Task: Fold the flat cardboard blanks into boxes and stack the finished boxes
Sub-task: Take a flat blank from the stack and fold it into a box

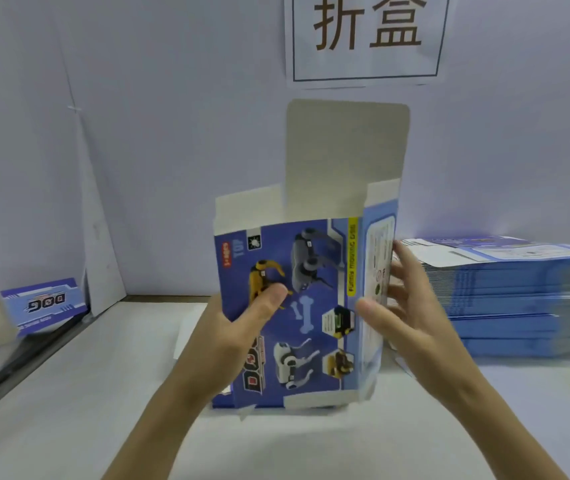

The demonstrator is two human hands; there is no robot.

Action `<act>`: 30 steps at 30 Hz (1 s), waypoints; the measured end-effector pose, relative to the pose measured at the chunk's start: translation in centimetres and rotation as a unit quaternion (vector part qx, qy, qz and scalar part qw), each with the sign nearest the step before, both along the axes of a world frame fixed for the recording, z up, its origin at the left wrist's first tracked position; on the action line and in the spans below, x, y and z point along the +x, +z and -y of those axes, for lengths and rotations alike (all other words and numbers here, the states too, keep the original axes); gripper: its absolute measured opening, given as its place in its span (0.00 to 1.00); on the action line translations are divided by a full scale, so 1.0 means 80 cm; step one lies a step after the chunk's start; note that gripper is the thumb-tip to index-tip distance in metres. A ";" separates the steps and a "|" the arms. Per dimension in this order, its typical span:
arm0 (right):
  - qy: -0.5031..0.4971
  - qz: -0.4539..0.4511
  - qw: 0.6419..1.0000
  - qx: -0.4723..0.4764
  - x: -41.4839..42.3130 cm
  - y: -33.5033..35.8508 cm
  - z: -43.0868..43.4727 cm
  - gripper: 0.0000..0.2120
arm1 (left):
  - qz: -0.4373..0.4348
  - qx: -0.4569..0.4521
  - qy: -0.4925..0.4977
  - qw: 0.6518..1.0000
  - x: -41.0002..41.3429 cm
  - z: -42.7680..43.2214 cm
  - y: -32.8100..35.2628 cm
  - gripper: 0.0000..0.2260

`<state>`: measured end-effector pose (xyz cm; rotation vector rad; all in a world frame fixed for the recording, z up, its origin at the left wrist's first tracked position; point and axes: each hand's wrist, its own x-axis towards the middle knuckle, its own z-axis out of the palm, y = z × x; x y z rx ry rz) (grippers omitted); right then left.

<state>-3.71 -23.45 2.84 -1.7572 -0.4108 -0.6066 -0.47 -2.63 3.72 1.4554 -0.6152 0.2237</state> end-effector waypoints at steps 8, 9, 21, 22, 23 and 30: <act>-0.027 0.079 0.995 -0.058 -0.014 0.014 0.014 0.43 | -0.103 0.015 -0.144 0.984 -0.008 0.000 0.002 0.23; -0.023 0.083 0.994 -0.064 -0.016 0.015 0.016 0.43 | -0.108 0.013 -0.156 0.982 -0.008 -0.001 0.001 0.21; -0.012 0.155 0.980 -0.128 -0.029 0.027 0.016 0.40 | -0.097 0.027 -0.097 0.990 -0.021 0.022 0.006 0.33; -0.009 0.149 0.982 -0.117 -0.030 0.028 0.017 0.39 | -0.100 0.028 -0.102 0.989 -0.021 0.023 0.005 0.31; -0.007 0.146 0.983 -0.109 -0.030 0.029 0.018 0.37 | -0.102 0.026 -0.108 0.989 -0.021 0.024 0.004 0.30; -0.007 0.154 0.984 -0.094 -0.032 0.023 0.011 0.16 | -0.105 0.007 -0.118 0.987 -0.019 0.019 0.002 0.29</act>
